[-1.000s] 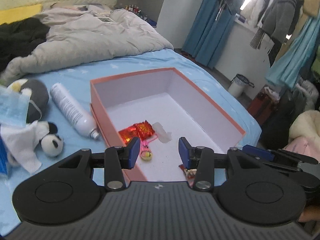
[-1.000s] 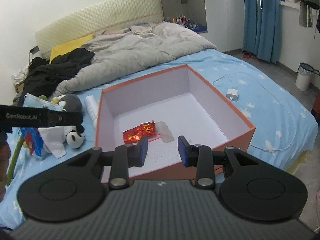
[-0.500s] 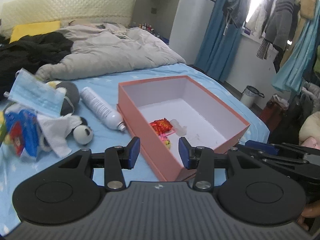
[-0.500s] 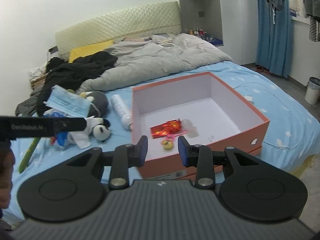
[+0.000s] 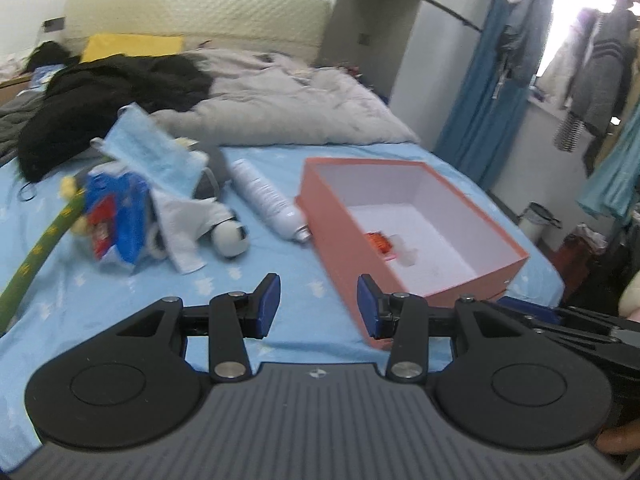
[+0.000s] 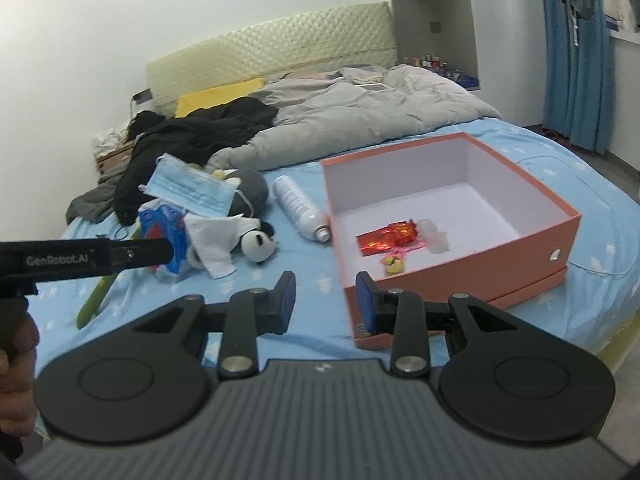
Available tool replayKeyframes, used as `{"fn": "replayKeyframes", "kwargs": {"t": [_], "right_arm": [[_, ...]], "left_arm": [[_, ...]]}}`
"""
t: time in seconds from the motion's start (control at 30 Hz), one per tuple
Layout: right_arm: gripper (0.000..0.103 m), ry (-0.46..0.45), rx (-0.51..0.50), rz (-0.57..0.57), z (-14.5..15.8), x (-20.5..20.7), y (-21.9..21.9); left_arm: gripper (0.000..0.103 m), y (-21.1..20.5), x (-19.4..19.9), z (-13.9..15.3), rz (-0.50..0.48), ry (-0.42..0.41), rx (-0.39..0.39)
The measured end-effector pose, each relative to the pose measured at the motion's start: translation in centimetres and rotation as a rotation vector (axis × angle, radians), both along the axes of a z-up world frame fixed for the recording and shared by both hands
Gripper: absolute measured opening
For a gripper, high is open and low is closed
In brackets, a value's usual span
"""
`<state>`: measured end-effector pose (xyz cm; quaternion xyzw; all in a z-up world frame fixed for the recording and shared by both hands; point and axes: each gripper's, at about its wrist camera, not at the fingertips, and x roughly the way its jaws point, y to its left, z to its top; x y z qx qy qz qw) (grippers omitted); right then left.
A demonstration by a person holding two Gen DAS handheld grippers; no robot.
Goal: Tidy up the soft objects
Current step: 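Withdraw both tools from the box toward the pile of plush items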
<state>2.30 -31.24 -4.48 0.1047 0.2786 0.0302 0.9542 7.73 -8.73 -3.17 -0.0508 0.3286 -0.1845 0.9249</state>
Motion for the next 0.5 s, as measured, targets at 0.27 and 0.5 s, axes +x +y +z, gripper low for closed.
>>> {"fn": "replayKeyframes", "kwargs": {"t": [0.27, 0.5], "right_arm": [[0.036, 0.014, -0.004, 0.093, -0.1, -0.1, 2.2], [0.036, 0.010, -0.018, 0.161, 0.0, -0.3, 4.5]], "left_arm": [[0.048, 2.7, -1.1, -0.2, 0.079, -0.005, -0.012], [0.048, 5.1, -2.9, -0.2, 0.142, -0.005, -0.021]]}}
